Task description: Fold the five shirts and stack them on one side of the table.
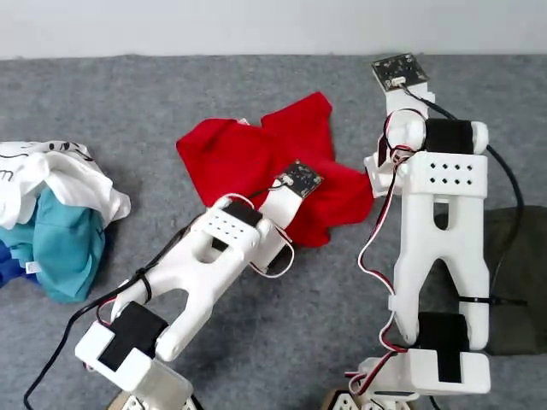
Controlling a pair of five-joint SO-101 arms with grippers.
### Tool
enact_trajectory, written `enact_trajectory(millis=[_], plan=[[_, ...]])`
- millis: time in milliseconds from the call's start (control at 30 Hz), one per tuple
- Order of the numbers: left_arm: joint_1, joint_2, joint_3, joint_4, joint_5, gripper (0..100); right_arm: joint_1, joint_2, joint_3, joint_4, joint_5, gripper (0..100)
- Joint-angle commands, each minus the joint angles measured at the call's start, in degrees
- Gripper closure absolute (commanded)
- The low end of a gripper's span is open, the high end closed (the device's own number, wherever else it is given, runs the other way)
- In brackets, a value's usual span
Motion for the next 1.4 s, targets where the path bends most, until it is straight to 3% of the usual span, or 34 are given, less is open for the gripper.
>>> enact_trajectory(millis=[0,233,433,533,700,933,1200,1367], plan=[[-5.1,-0.4,-8.2,9.6,-1.8,99,0.4,-2.7,-0.2,0.0,-0.4,98.7],[-20.4,-0.4,-24.2,28.4,-4.8,99,0.6,-6.3,-0.4,-0.7,-0.5,98.7],[-26.6,-0.4,-36.6,39.6,-11.5,99,0.7,-16.4,-0.4,-1.5,-0.4,98.7],[-29.4,-2.2,-41.4,39.6,-11.2,99,1.3,-21.8,-0.4,-1.3,-0.3,98.7],[-32.6,-13.3,-42.1,39.6,-11.2,99,8.2,-30.5,-0.4,0.5,-0.4,98.7],[-33.5,-28.5,-42.1,39.6,-11.4,99,12.8,-40.7,-0.5,3.0,-0.4,98.7],[-33.1,-37.2,-35.2,39.6,-14.3,99,12.3,-42.2,0.6,6.0,-0.2,98.7],[-33.0,-37.5,-23.6,39.5,-15.0,99,1.1,-31.9,11.6,5.9,-0.2,98.3]])
